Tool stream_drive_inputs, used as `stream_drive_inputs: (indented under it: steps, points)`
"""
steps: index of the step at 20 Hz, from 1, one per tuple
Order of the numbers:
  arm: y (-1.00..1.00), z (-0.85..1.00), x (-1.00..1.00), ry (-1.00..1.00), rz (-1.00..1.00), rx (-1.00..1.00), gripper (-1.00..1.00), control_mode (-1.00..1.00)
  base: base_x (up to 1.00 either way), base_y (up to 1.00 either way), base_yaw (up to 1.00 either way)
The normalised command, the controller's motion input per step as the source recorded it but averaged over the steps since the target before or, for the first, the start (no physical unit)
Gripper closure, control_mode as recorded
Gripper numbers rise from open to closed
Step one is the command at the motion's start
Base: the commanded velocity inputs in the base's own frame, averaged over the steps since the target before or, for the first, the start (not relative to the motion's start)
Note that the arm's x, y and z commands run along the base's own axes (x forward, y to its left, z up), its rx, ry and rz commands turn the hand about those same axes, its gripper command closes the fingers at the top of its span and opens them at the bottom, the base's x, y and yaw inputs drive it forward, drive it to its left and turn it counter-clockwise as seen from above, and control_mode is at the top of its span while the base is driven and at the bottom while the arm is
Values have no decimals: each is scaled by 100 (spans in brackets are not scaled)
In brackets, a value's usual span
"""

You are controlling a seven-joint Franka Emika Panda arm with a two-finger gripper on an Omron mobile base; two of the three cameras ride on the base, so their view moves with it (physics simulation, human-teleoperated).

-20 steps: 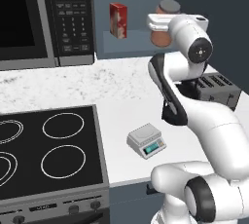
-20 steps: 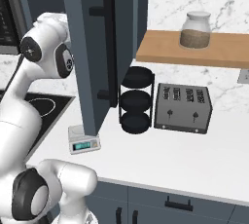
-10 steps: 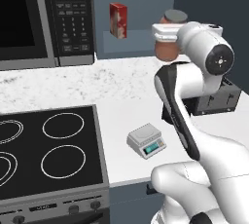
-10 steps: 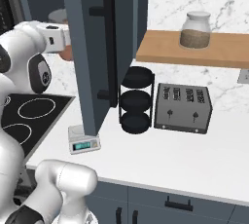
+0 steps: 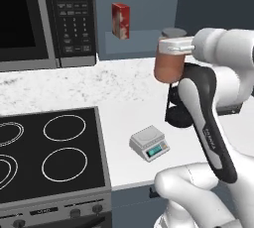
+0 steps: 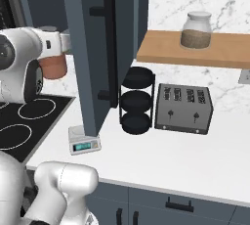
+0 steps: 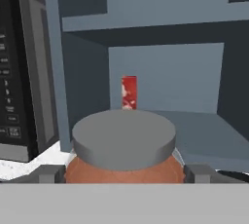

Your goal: Pick the honey bottle and place it on the digital scale for weighing, and close the cabinet.

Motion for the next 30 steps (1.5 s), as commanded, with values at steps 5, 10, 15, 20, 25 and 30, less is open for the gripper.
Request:
stream_drive_inputs:
  steps: [5,10,15,20,25,30]
  points:
    - [26,-72,1,7,12,-9,100,-100,0,0,0]
    - [75,-86,20,1,0,-16,100,-100,0,0,0]
    - [28,-33,27,0,-20,-3,100,-100,0,0,0]
    - [0,-32,35,0,-20,0,100,-100,0,0,0]
    - [-3,-28,38,1,4,0,100,-100,0,0,0]
    - [-35,-24,28,0,22,0,100,-100,0,0,0]
